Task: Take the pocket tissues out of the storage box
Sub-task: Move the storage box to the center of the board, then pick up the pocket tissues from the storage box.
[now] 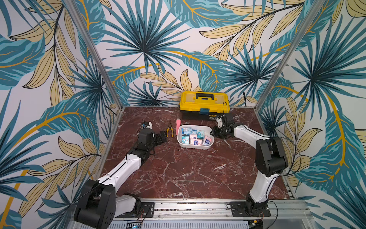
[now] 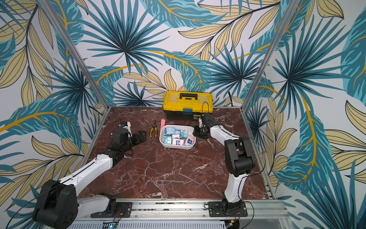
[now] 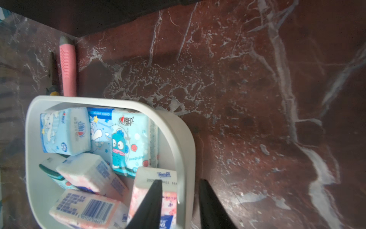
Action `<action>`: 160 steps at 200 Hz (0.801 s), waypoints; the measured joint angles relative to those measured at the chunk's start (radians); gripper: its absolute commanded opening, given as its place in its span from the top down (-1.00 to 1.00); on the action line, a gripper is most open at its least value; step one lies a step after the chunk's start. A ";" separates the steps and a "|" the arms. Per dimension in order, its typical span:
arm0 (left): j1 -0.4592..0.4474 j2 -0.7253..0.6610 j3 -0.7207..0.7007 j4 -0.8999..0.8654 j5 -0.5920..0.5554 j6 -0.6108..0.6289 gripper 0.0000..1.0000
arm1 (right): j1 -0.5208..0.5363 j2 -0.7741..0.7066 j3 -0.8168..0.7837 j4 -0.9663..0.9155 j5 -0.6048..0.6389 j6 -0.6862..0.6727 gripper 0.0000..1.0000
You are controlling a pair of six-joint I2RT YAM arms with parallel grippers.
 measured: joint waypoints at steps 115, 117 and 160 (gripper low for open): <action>-0.214 0.137 0.296 -0.243 0.032 0.124 -0.99 | -0.001 -0.478 -0.170 -0.140 0.189 -0.067 -0.64; -0.220 0.148 0.307 -0.251 0.033 0.129 -0.99 | -0.001 -0.486 -0.175 -0.142 0.192 -0.064 -0.65; -0.279 0.342 0.556 -0.428 0.054 0.238 -0.99 | -0.001 -0.612 -0.258 -0.171 0.202 -0.041 -0.88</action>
